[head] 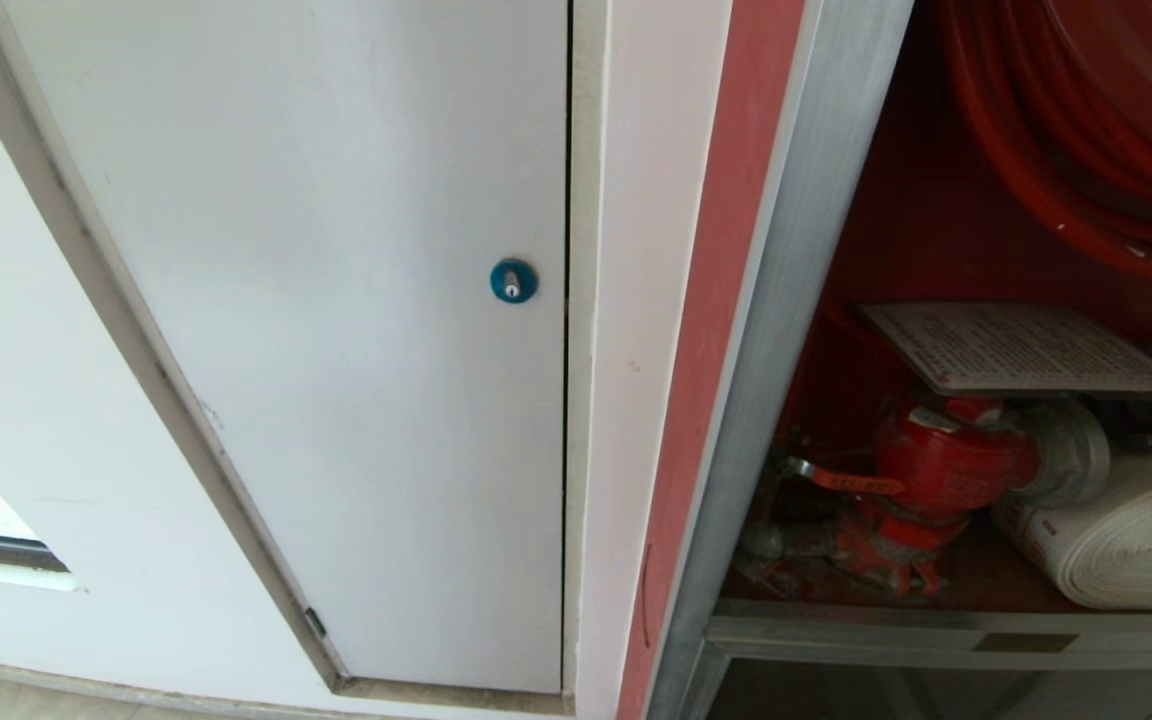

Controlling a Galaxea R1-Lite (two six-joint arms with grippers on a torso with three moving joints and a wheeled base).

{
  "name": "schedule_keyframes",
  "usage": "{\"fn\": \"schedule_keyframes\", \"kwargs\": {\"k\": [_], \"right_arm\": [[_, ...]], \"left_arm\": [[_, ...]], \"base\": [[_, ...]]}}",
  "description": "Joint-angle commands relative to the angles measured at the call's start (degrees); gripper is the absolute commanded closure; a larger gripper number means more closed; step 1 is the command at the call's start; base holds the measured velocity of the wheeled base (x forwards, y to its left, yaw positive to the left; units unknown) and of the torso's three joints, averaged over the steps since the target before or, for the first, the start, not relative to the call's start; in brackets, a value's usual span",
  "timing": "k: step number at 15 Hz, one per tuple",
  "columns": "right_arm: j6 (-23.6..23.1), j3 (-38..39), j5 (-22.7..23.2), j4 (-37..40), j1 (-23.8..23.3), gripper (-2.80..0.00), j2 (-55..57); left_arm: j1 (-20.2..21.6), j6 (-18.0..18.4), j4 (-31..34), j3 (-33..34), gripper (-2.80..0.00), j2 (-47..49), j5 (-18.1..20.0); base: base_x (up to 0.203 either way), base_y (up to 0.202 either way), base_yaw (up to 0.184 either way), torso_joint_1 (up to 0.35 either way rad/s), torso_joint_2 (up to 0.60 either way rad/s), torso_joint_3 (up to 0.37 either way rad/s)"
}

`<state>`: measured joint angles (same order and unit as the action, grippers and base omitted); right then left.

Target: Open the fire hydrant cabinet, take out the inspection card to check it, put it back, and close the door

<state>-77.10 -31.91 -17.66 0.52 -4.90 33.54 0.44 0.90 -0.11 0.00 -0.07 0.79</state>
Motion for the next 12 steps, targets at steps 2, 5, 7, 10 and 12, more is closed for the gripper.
{"fn": "schedule_keyframes", "kwargs": {"k": [2, 5, 7, 10, 12], "right_arm": [[11.2, 0.3, 0.0, 0.1, 0.0, 0.00, -2.0], [28.3, 0.3, 0.0, 1.7, 0.0, 0.00, -2.2], [39.2, 0.4, 0.0, 4.4, 0.0, 0.00, -4.7], [59.4, -0.6, 0.0, 8.0, 0.0, 0.00, -5.8], [72.8, -0.8, 0.2, 10.9, 0.1, 0.00, -7.2]], "left_arm": [[0.0, 0.0, 0.0, 0.1, 0.00, 0.1, 0.0], [0.0, 0.0, 0.0, 0.1, 0.00, 0.1, 0.0], [0.0, 0.0, -0.1, 0.1, 0.00, 0.1, 0.0], [0.0, 0.0, 0.0, 0.1, 0.00, 0.1, 0.0], [0.0, 0.0, 0.0, 0.1, 0.00, 0.1, 0.0]], "base": [[0.000, 0.000, 0.000, 0.000, 0.00, 0.000], [0.000, 0.000, 0.000, 0.000, 0.00, 0.000], [0.000, 0.000, 0.000, 0.000, 0.00, 0.000], [0.000, 0.000, 0.000, 0.000, 0.00, 0.000], [0.000, 0.000, 0.000, 0.000, 0.00, 0.000]]}}
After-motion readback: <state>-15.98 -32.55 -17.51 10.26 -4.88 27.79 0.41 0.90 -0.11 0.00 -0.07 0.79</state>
